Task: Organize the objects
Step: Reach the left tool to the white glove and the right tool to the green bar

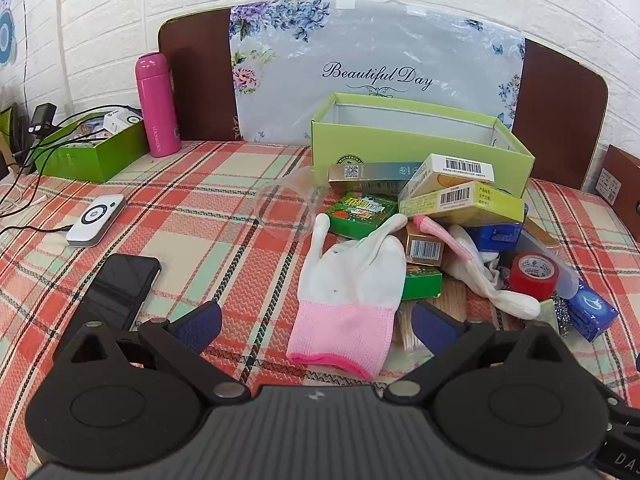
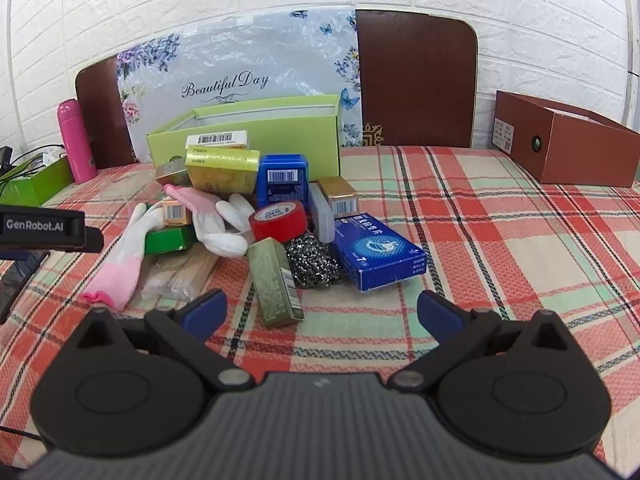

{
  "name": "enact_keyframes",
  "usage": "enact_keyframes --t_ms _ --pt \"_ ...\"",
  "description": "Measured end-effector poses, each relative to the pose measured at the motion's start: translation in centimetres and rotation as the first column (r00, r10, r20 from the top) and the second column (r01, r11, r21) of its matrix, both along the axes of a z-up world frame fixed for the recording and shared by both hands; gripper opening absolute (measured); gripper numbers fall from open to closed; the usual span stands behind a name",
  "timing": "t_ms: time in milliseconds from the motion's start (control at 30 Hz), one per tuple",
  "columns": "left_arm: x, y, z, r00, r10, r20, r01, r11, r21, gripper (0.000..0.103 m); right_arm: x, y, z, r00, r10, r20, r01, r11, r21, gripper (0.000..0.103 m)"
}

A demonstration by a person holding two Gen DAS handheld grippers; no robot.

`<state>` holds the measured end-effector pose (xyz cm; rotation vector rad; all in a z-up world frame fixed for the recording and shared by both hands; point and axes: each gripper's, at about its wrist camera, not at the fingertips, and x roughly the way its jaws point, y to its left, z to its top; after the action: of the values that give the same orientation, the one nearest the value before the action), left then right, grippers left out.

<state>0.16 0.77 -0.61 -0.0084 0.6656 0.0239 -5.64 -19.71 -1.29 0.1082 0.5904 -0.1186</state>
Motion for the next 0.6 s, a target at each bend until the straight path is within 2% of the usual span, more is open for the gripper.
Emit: enact_keyframes --t_ms 600 --pt "0.12 0.29 -0.43 1.000 -0.008 -0.016 0.007 1.000 -0.016 0.103 0.21 0.53 -0.53 0.999 0.023 -0.025 -0.023 1.000 -0.001 0.103"
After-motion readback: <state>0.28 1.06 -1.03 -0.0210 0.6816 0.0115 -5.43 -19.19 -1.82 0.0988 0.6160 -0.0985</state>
